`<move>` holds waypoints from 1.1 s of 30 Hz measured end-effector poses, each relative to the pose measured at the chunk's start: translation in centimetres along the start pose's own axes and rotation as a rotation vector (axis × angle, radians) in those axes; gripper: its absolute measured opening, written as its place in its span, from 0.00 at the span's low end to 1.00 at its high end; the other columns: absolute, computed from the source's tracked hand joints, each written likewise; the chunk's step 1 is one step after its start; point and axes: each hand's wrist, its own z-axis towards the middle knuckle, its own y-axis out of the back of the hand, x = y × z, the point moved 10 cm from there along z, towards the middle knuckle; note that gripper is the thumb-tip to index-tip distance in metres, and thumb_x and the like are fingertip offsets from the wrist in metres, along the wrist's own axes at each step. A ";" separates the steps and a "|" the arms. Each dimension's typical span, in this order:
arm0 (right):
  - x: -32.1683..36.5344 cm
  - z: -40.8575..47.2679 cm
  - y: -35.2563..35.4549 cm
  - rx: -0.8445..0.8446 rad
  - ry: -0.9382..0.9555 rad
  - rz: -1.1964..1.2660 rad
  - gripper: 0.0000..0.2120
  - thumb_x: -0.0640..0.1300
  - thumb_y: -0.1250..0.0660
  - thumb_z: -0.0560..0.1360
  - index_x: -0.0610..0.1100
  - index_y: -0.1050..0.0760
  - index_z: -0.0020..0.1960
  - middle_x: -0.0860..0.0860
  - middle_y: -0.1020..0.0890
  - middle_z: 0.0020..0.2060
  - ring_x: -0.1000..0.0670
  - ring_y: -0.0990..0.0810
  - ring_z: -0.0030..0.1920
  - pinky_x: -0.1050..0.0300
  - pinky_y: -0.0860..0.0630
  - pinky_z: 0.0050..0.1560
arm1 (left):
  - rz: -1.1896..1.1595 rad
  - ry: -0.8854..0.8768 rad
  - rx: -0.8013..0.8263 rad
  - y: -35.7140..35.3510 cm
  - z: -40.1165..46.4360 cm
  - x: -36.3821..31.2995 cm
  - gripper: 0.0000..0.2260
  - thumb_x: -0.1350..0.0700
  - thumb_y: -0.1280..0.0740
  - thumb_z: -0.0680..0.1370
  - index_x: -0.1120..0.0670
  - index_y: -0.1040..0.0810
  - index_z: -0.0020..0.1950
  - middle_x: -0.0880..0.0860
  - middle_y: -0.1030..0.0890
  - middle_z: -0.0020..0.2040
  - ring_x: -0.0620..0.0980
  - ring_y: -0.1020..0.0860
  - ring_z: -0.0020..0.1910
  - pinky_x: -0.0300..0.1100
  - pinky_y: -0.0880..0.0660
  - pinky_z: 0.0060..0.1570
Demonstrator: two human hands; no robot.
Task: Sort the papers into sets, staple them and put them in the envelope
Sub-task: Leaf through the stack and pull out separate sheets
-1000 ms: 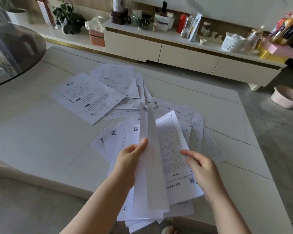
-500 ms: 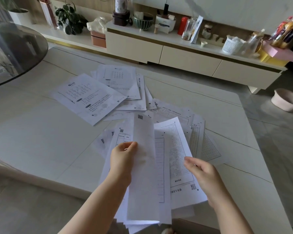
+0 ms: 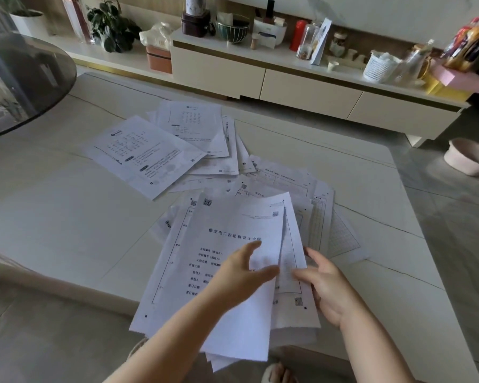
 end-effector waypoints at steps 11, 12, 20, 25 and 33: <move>-0.8 0.6 -0.5 0.017 -0.069 0.299 0.17 0.26 0.44 0.77 0.37 0.26 0.61 0.45 0.16 0.31 0.51 0.18 0.27 0.60 0.21 0.27 | 0.830 -0.200 0.283 1.6 -6.6 2.8 0.56 0.33 0.28 0.64 0.43 0.66 0.76 0.46 0.62 0.78 0.45 0.62 0.76 0.50 0.56 0.76; -0.8 0.7 -0.5 0.010 -0.069 0.307 0.17 0.26 0.44 0.77 0.36 0.27 0.62 0.46 0.16 0.30 0.51 0.18 0.27 0.61 0.22 0.26 | 0.905 -0.176 0.270 1.4 -6.6 3.5 0.54 0.37 0.27 0.67 0.43 0.66 0.76 0.49 0.63 0.78 0.49 0.60 0.77 0.51 0.53 0.76; 0.5 1.0 1.6 -0.090 0.010 -0.215 0.23 0.25 0.39 0.73 0.37 0.29 0.66 0.42 0.18 0.48 0.40 0.19 0.50 0.44 0.21 0.51 | 0.768 -0.148 -0.005 6.4 -4.4 2.6 0.20 0.67 0.41 0.77 0.50 0.25 0.64 0.50 0.23 0.56 0.52 0.23 0.55 0.42 0.28 0.53; 4.5 2.5 3.2 -0.169 0.106 -0.882 0.26 0.29 0.47 0.75 0.45 0.33 0.71 0.44 0.25 0.63 0.44 0.24 0.53 0.57 0.26 0.44 | 0.688 -0.067 -0.227 10.6 -4.9 2.7 0.14 0.62 0.39 0.77 0.50 0.36 0.34 0.49 0.28 0.35 0.52 0.28 0.37 0.41 0.35 0.36; 11.3 5.7 -0.7 -0.118 0.392 -1.387 0.27 0.36 0.47 0.79 0.62 0.32 0.69 0.49 0.32 0.69 0.42 0.32 0.68 0.54 0.35 0.62 | 0.359 -0.232 -0.775 15.8 -7.4 -2.1 0.09 0.63 0.36 0.78 0.53 0.18 0.47 0.45 0.28 0.32 0.52 0.29 0.34 0.38 0.37 0.29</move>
